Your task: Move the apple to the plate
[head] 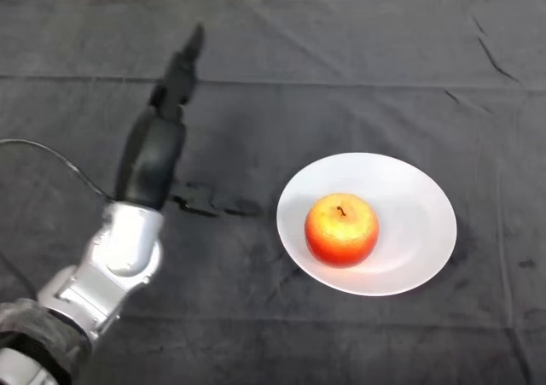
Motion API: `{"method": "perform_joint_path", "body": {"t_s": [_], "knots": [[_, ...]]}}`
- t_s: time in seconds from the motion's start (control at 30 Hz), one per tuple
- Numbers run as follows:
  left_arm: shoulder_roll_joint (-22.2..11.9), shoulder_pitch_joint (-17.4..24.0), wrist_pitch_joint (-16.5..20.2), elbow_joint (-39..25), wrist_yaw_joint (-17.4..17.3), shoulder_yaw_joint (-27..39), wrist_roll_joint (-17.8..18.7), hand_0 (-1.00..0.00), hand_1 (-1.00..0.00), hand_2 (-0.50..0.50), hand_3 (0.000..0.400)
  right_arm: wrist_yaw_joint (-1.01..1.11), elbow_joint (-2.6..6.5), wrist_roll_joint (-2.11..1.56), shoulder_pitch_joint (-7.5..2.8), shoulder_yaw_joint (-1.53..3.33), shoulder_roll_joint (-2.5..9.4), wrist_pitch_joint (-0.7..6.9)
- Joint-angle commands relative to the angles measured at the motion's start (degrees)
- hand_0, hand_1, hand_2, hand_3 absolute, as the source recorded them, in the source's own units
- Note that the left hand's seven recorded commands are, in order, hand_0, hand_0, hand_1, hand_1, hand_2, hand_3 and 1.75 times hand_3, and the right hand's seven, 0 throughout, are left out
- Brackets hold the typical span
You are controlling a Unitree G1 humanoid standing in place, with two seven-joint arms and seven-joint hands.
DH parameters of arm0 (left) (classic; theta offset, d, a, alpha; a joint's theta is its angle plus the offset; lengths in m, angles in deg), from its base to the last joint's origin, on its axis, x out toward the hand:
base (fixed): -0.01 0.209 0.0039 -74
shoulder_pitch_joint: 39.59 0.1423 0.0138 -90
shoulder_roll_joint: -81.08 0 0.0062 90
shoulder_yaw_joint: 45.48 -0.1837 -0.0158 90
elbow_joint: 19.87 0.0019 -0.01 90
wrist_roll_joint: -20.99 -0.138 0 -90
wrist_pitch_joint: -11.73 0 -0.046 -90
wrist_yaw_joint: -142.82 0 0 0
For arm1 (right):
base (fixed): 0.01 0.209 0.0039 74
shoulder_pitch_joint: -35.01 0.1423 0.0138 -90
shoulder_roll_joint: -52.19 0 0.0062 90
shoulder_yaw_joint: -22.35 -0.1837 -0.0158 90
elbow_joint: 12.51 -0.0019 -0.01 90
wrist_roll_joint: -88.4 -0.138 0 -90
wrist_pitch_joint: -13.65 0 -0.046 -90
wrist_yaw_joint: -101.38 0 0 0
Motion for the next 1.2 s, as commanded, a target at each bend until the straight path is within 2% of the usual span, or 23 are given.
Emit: {"method": "perform_joint_path", "body": {"t_s": [0.03, 0.37, 0.7, 1.2], "knots": [[-4.1, 3.7, -1.1, -1.2, 0.5, 2.7, 1.5, 0.0, 0.0, 0.0, 0.0, -0.01, -1.84, -1.03, -0.64, -0.07, -0.32, 0.0], [-7.3, 8.7, -2.5, -2.2, 1.8, 11.5, 2.8, 0.0, 0.0, 0.0, 0.0, -0.08, -1.97, -1.01, -0.67, -0.04, -0.26, 0.01], [-7.1, 12.0, -3.2, -1.4, 3.7, 18.5, 3.3, 0.0, 0.0, 0.0, 0.0, -0.13, -2.06, -1.01, -0.69, -0.03, -0.22, 0.02], [-8.8, 16.3, -5.2, 1.7, 1.9, 29.3, 7.5, 0.0, 0.0, 0.0, 0.0, -0.17, -2.12, -1.01, -0.71, -0.03, -0.2, 0.04]]}}
